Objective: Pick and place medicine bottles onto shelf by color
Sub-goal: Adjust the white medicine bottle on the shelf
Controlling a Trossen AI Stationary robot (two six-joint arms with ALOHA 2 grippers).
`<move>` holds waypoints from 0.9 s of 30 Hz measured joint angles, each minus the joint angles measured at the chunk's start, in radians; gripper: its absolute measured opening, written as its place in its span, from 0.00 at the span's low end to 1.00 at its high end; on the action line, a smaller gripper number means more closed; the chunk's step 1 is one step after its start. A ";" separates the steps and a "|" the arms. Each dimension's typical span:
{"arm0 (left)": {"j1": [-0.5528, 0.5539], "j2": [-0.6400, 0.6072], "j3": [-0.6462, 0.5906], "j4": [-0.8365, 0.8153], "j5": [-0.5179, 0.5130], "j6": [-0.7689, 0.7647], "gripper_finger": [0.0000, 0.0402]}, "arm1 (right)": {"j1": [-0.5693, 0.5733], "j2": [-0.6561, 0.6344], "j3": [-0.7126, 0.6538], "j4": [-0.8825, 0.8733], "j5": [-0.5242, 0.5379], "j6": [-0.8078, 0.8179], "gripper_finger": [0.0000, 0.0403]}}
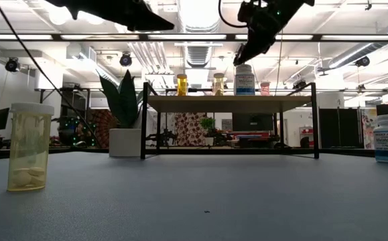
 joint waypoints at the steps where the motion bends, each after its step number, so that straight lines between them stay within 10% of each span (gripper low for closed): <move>1: 0.000 -0.013 -0.014 0.011 0.000 0.000 0.07 | 0.000 0.002 0.000 0.002 0.001 0.003 0.02; 27: 0.001 -0.085 -0.080 0.079 0.000 -0.025 0.07 | 0.000 -0.001 0.043 -0.013 0.060 0.037 0.02</move>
